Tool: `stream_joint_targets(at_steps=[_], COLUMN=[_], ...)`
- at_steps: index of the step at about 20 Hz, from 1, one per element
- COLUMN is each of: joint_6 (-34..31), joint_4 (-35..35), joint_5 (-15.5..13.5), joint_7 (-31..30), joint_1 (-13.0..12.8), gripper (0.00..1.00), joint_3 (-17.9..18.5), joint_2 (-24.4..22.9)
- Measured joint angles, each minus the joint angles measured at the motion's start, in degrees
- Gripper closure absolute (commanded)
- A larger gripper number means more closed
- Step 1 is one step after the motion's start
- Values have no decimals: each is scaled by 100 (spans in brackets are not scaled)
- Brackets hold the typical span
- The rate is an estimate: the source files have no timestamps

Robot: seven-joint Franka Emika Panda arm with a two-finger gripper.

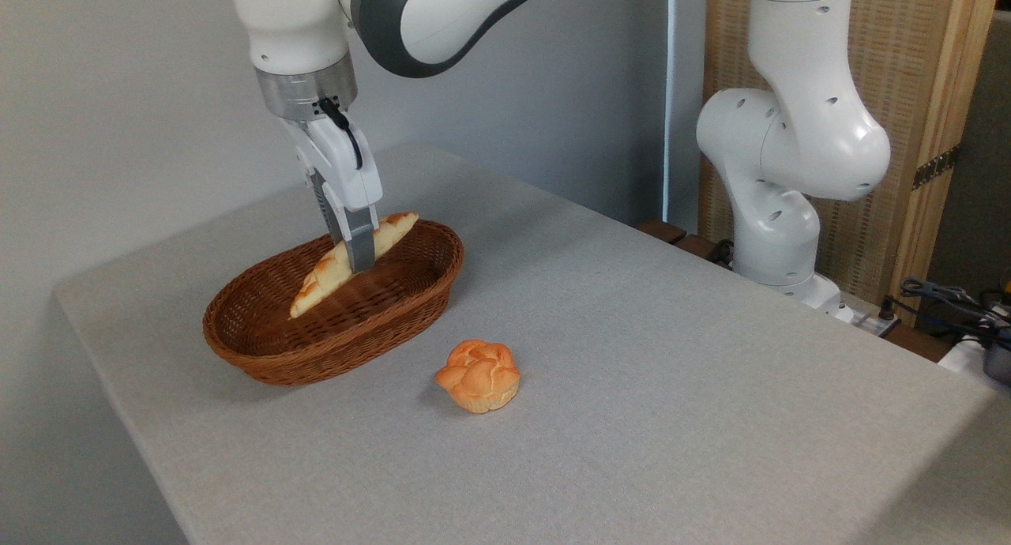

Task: Put bread into the basket
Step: 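Lower the bread roll into the basket and release it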

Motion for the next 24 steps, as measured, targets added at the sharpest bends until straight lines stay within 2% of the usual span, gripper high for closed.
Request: stream_joint_targets(at_steps=[19,22,24], joint_6=[4,10,10], joint_4=[-1,5,20], joint_5=[2,29,304], joint_7=[0,2,47], joint_1=[35,67,95], gripper=[0,0,0], joint_3=[-74,218,580], joint_2=[90,63,24])
